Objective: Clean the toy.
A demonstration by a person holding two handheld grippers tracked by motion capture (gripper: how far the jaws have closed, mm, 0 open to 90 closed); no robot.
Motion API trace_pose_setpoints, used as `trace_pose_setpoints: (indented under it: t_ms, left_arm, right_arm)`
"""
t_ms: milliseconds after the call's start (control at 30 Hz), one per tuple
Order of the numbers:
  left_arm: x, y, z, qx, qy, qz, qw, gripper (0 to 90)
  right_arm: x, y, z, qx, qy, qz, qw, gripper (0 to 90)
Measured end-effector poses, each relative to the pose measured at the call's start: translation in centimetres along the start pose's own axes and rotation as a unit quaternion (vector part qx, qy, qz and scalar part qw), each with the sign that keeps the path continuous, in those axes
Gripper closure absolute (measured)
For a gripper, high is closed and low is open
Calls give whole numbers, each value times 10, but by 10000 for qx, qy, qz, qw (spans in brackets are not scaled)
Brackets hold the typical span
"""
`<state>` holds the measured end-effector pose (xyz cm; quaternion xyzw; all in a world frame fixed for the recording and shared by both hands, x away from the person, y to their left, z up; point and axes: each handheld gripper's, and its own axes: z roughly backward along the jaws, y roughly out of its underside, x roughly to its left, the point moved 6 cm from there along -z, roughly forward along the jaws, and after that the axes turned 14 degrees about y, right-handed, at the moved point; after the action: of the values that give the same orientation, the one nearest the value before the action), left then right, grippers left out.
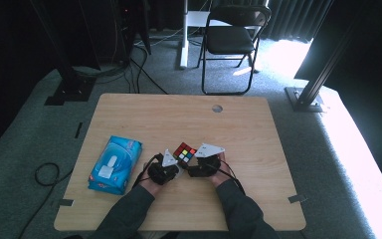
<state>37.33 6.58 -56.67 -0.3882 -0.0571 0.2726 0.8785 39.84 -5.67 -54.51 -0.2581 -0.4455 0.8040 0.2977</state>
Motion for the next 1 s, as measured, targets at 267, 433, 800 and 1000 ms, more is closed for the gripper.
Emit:
trace_pose_setpoints:
  t_ms: [267, 433, 800, 1000]
  left_arm:
    - [11, 8, 1, 177, -377, 148, 9990, 758]
    - [13, 9, 4, 56, -353, 331, 9988, 583]
    - [15, 13, -3, 194, -167, 570, 9980, 519]
    - [12, 9, -4, 284, -90, 521, 9982, 747]
  right_arm:
    - [-1, 2, -1, 28, 14, -2, 10000, 340]
    - [-1, 2, -1, 41, 19, -8, 10000, 339]
    - [0, 2, -2, 64, 6, -4, 10000, 340]
    - [1, 2, -2, 63, 1, 2, 10000, 340]
